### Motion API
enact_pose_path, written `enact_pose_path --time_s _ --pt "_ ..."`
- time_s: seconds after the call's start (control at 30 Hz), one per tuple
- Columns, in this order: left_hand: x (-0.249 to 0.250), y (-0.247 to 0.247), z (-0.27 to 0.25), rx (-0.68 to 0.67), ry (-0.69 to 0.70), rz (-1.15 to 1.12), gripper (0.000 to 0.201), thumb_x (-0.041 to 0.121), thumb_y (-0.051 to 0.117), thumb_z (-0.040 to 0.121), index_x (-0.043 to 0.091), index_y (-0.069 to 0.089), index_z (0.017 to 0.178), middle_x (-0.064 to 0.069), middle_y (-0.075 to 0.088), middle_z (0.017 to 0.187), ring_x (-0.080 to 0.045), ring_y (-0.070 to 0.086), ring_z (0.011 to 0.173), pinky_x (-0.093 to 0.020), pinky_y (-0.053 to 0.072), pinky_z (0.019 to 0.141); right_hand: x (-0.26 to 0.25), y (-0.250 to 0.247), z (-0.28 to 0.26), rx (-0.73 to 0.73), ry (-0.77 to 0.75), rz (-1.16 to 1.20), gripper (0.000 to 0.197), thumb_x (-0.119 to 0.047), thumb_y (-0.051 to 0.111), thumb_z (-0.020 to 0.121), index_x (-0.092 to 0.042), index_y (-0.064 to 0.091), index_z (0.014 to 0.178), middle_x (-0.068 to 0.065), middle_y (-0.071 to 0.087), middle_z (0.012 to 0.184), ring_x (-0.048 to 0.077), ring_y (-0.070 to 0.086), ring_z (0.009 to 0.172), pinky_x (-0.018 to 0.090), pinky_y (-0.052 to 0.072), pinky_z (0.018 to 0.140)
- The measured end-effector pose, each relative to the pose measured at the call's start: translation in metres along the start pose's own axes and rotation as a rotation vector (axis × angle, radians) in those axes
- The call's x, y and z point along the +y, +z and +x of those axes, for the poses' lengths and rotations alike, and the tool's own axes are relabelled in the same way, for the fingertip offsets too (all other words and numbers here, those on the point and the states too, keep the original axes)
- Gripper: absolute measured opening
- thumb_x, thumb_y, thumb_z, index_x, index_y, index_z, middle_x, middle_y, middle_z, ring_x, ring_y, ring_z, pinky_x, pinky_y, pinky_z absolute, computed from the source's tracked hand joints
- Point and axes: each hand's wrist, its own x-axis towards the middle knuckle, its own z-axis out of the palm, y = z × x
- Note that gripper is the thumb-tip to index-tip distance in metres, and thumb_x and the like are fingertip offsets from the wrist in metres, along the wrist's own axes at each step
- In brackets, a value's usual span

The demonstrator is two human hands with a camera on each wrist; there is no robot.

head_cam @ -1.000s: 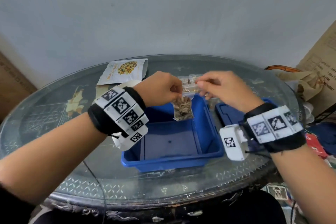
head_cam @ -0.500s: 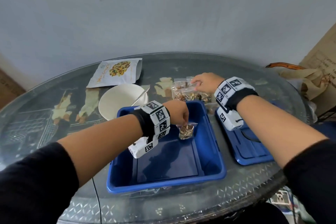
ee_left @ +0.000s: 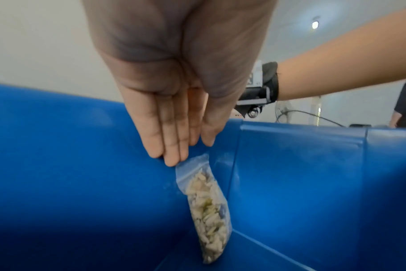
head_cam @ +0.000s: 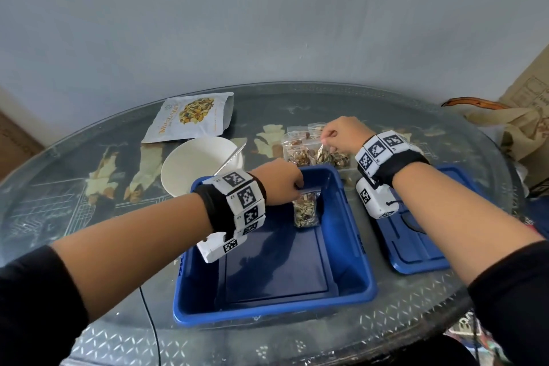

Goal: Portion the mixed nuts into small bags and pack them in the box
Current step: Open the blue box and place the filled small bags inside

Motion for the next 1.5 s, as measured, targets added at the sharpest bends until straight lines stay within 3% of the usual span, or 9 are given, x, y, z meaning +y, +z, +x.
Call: enact_pose_path --time_s 0.13,0.2,0.43,0.6,0.87,1.0,1.1,1.3,1.5 --pt "-0.009 -0.016 -0.018 0.164 -0.014 -0.128 0.026 0.022 0.054 0.091 0.011 0.066 0.111 -0.003 0.067 0.107 -0.015 0.06 0.097 -0.018 0.041 0.082 -0.011 -0.023 -0.015 0.045 -0.036 0.011 0.015 -0.009 0.053 0.091 -0.006 0.067 0.094 -0.008 0.059 0.07 0.007 0.057 0.066 0.026 0.051 0.076" --pt "-0.015 -0.023 -0.027 0.269 -0.048 -0.226 0.022 0.025 0.057 0.09 0.014 0.068 0.106 0.0 0.067 0.102 -0.012 0.059 0.094 -0.018 0.042 0.083 -0.021 -0.038 -0.028 0.087 -0.082 0.035 0.013 -0.014 0.053 0.093 -0.01 0.066 0.095 -0.008 0.059 0.07 0.003 0.055 0.063 0.018 0.047 0.067" --pt "-0.011 -0.052 -0.053 0.639 -0.039 -0.615 0.031 0.023 0.061 0.088 0.015 0.06 0.118 0.007 0.061 0.098 -0.002 0.059 0.085 -0.006 0.044 0.071 -0.071 -0.071 -0.081 0.15 -0.258 0.146 0.014 -0.017 0.057 0.091 -0.012 0.064 0.102 -0.012 0.058 0.074 -0.003 0.057 0.064 0.011 0.047 0.064" --pt "0.001 -0.056 -0.076 0.776 0.029 -0.656 0.005 0.018 0.06 0.089 0.017 0.065 0.088 0.008 0.064 0.081 0.005 0.056 0.071 -0.006 0.042 0.067 -0.095 -0.068 -0.109 0.143 -0.33 0.214 0.011 -0.016 0.058 0.09 -0.012 0.065 0.099 -0.012 0.061 0.073 -0.003 0.06 0.06 0.013 0.052 0.065" --pt "0.003 -0.034 -0.102 0.824 0.051 -0.503 0.009 0.011 0.058 0.09 0.006 0.066 0.089 0.011 0.057 0.074 0.005 0.052 0.068 -0.001 0.036 0.065 -0.103 -0.044 -0.133 0.099 -0.352 0.246 0.005 -0.014 0.06 0.089 -0.017 0.064 0.091 -0.011 0.062 0.073 -0.004 0.059 0.058 0.013 0.051 0.064" --pt "0.002 -0.02 -0.112 0.728 0.078 -0.505 0.007 0.01 0.058 0.089 0.006 0.063 0.094 0.006 0.059 0.08 0.009 0.054 0.07 -0.002 0.037 0.065 -0.101 -0.031 -0.142 0.067 -0.347 0.216 0.005 -0.014 0.06 0.089 -0.015 0.065 0.088 -0.001 0.066 0.074 0.003 0.062 0.062 0.015 0.053 0.064" --pt "0.0 -0.014 -0.115 0.619 0.125 -0.393 0.021 0.017 0.061 0.088 0.01 0.06 0.108 0.006 0.058 0.09 0.0 0.054 0.075 -0.004 0.038 0.067 -0.101 -0.023 -0.146 0.03 -0.375 0.158 0.007 -0.013 0.058 0.091 -0.014 0.065 0.089 -0.011 0.061 0.07 -0.008 0.059 0.059 0.009 0.049 0.062" --pt "0.006 -0.005 -0.113 0.65 0.199 -0.303 0.011 0.016 0.065 0.086 0.005 0.068 0.086 -0.004 0.062 0.08 -0.012 0.051 0.07 -0.015 0.038 0.067 -0.101 -0.01 -0.152 0.021 -0.431 0.058 0.007 -0.012 0.058 0.09 -0.01 0.065 0.09 -0.011 0.058 0.069 0.002 0.057 0.063 0.012 0.045 0.063" --pt "0.008 0.003 -0.114 0.706 0.217 -0.328 0.013 0.019 0.065 0.083 0.008 0.069 0.079 0.004 0.055 0.068 -0.007 0.046 0.065 -0.011 0.036 0.062 -0.099 -0.006 -0.157 0.057 -0.45 0.06 0.01 -0.013 0.061 0.088 -0.008 0.067 0.092 -0.014 0.054 0.075 -0.007 0.05 0.068 0.003 0.038 0.063"
